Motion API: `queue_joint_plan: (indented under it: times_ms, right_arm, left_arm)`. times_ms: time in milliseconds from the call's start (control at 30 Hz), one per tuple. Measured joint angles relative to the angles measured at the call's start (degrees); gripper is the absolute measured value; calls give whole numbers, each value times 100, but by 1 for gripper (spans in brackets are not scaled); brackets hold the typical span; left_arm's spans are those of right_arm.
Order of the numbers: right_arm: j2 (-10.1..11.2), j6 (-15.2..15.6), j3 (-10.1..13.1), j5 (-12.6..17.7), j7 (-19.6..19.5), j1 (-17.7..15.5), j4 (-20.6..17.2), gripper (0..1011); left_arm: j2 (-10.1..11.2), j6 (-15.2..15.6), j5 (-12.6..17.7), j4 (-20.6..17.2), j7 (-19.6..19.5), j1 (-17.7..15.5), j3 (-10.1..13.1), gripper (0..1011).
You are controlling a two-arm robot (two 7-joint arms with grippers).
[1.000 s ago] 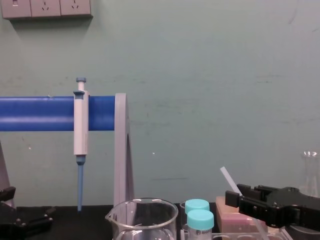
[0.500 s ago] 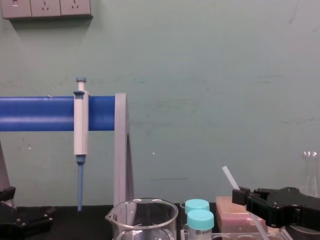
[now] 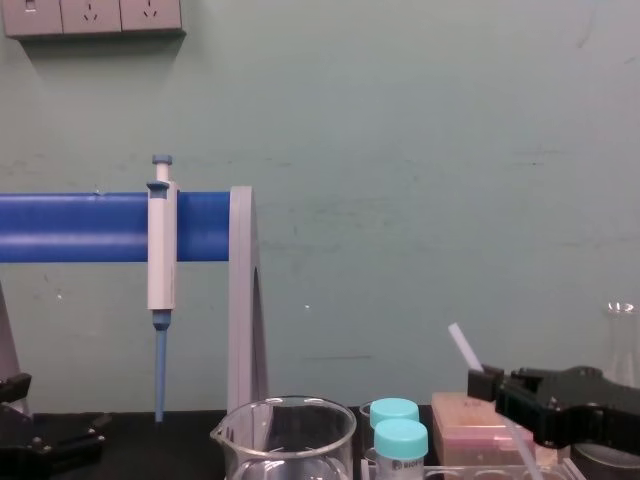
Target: Pick up the stirring rod with one hand, then place it down.
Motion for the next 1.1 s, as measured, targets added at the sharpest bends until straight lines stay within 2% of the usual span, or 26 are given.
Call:
queue_joint_plan:
  times_ms: [433, 867, 1100]
  right_arm:
    - [-143, -883, 299, -641, -592, -238, -355, 66]
    - [-367, -1490, 652, -1085, -1086, -324, -530, 66]
    - [-503, -1645, 823, -1146, -1224, -368, -537, 66]
  left_arm:
    - [0, 0, 0, 0, 0, 0, 0, 1000]
    - [0, 0, 0, 0, 0, 0, 0, 1000]
    - [0, 0, 0, 0, 0, 0, 0, 1000]
